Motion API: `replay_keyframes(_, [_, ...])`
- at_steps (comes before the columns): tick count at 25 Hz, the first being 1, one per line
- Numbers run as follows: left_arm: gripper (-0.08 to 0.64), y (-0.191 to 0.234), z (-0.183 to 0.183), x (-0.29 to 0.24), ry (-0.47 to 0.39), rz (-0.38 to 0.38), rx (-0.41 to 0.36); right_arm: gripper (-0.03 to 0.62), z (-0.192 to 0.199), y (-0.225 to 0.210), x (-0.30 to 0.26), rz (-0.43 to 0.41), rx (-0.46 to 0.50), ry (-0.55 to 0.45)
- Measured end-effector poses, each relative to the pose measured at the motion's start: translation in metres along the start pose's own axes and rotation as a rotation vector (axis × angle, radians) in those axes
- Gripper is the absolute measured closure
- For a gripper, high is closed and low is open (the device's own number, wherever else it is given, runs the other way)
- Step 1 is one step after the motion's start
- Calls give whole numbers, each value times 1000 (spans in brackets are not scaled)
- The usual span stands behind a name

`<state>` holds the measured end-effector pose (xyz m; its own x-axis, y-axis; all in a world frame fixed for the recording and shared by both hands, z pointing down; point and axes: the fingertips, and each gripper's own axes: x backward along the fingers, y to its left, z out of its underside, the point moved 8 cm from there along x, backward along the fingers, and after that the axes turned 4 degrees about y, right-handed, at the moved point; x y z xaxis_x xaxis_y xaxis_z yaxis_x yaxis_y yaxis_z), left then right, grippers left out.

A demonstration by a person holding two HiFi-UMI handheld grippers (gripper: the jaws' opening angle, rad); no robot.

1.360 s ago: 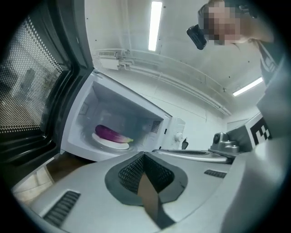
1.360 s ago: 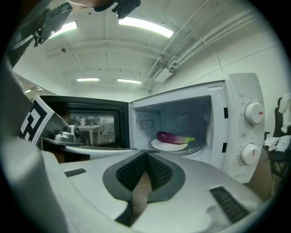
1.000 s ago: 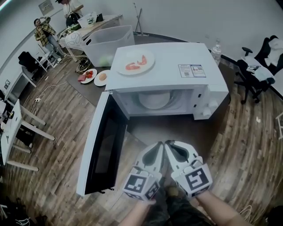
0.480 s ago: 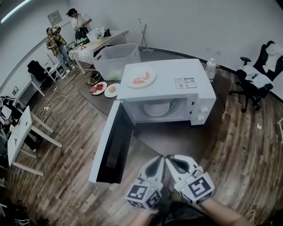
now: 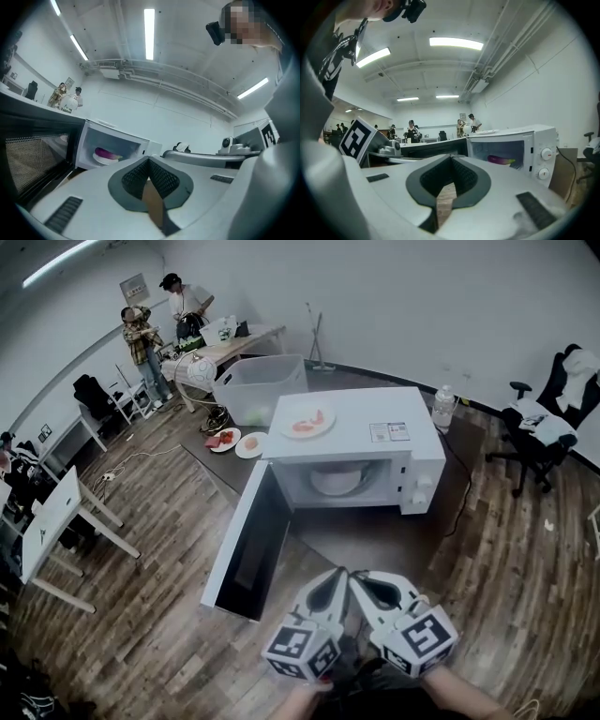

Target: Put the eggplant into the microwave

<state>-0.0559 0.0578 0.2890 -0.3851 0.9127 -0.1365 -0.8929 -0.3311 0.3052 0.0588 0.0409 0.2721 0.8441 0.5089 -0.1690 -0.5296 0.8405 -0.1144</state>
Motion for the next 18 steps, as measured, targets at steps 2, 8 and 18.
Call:
replay_keyframes(2, [560,-5,-3,3,-2,5,-10,592,-3,2,5,-5,-13,-10])
replay_keyframes(8, [560,-16,-7,10,-5,13,-21,592,-7,6,17,-22,-31,-21])
replay_keyframes(18, [560,-23,0,20,0,-7,2,592,-5,12,25,-69,-20,-2])
